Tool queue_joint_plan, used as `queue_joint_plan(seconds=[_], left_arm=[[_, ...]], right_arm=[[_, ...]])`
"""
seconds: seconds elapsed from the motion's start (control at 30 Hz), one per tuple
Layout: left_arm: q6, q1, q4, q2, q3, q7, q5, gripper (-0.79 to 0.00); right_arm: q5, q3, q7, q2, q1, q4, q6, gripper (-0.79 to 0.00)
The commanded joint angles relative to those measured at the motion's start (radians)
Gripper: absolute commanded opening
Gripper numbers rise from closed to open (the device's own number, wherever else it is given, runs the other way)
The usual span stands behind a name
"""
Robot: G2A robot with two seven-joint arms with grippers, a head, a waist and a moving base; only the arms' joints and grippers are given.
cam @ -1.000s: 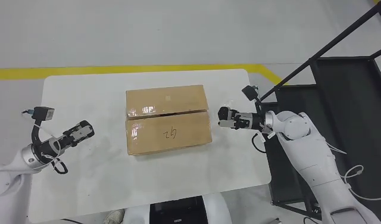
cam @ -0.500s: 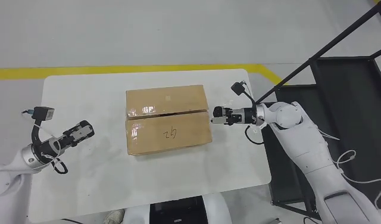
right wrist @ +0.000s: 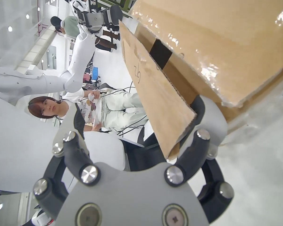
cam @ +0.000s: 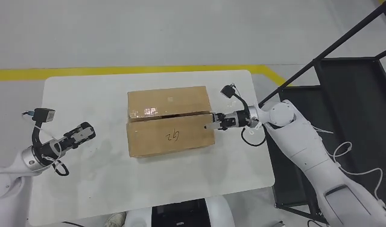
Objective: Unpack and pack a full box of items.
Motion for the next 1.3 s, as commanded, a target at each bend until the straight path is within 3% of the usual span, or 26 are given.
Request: queue_joint_plan(seconds=[0.0, 0.33, 0.5, 0.7, 0.93, 1.1, 1.27], left_arm=[[0.0, 0.0, 0.0, 0.0, 0.0, 0.0, 0.0, 0.0], [0.0, 0.0, 0.0, 0.0, 0.0, 0.0, 0.0, 0.0], [0.0, 0.0, 0.0, 0.0, 0.0, 0.0, 0.0, 0.0], [0.0, 0.0, 0.0, 0.0, 0.0, 0.0, 0.0, 0.0], [0.0, 0.0, 0.0, 0.0, 0.0, 0.0, 0.0, 0.0], [0.0, 0.0, 0.0, 0.0, 0.0, 0.0, 0.0, 0.0], [0.0, 0.0, 0.0, 0.0, 0.0, 0.0, 0.0, 0.0]], right_arm=[[0.025, -0.002, 0.017, 0.015, -0.005, -0.017, 0.017, 0.0], [0.172, -0.027, 0.088, 0.1, -0.061, -0.238, 0.087, 0.0], [0.104, -0.077, 0.096, 0.146, -0.082, -0.328, 0.096, 0.0], [-0.012, -0.198, 0.06, 0.187, -0.08, -0.336, 0.06, 0.0], [-0.102, -0.32, -0.027, 0.195, -0.02, -0.229, -0.027, 0.0], [-0.183, -0.344, -0.086, 0.189, 0.0, -0.174, -0.083, 0.0], [-0.284, -0.358, -0.18, 0.176, -0.014, -0.171, -0.071, 0.0]])
